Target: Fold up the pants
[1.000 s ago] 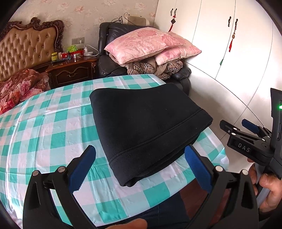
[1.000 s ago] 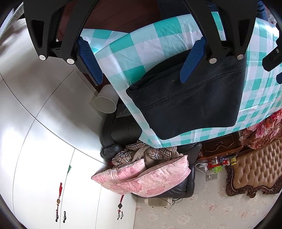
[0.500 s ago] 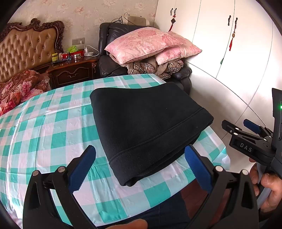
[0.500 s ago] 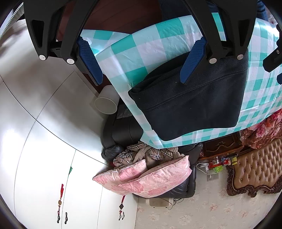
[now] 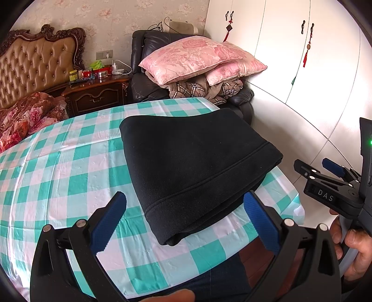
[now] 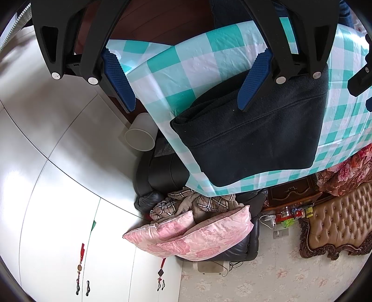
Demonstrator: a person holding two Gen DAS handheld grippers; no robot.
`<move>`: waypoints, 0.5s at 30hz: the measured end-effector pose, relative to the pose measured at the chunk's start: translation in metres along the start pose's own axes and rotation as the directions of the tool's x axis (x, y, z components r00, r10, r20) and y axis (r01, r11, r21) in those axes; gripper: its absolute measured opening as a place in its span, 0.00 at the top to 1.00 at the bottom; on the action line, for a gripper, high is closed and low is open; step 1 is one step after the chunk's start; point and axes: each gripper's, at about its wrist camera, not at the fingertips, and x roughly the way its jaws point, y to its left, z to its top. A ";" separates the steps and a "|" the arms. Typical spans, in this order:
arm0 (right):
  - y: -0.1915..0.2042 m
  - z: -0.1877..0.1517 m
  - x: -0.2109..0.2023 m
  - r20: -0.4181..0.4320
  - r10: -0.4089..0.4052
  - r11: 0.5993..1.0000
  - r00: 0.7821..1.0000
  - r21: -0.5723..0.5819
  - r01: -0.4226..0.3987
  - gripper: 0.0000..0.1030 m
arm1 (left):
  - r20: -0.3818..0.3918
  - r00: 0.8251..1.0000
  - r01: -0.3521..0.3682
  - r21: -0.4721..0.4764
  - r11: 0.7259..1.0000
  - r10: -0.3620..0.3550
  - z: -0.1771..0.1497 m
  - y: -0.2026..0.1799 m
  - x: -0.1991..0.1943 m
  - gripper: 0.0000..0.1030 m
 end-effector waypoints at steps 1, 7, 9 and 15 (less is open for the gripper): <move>0.000 -0.001 0.000 0.000 0.000 1.000 1.000 0.000 0.000 0.18 | 0.000 1.000 -0.001 0.000 1.000 0.001 0.000 0.000 0.000 0.02; -0.001 -0.001 0.000 0.000 -0.001 1.000 1.000 0.001 0.001 0.18 | 0.000 1.000 -0.001 0.000 1.000 0.001 0.000 0.001 0.001 0.02; -0.001 -0.002 0.001 -0.001 -0.001 1.000 1.000 0.001 0.001 0.18 | 0.000 1.000 -0.001 -0.001 1.000 0.001 0.000 0.000 0.001 0.02; -0.004 -0.004 0.003 -0.002 -0.001 1.000 1.000 0.003 0.001 0.18 | -0.001 1.000 -0.001 -0.001 1.000 0.001 0.000 0.000 0.003 0.02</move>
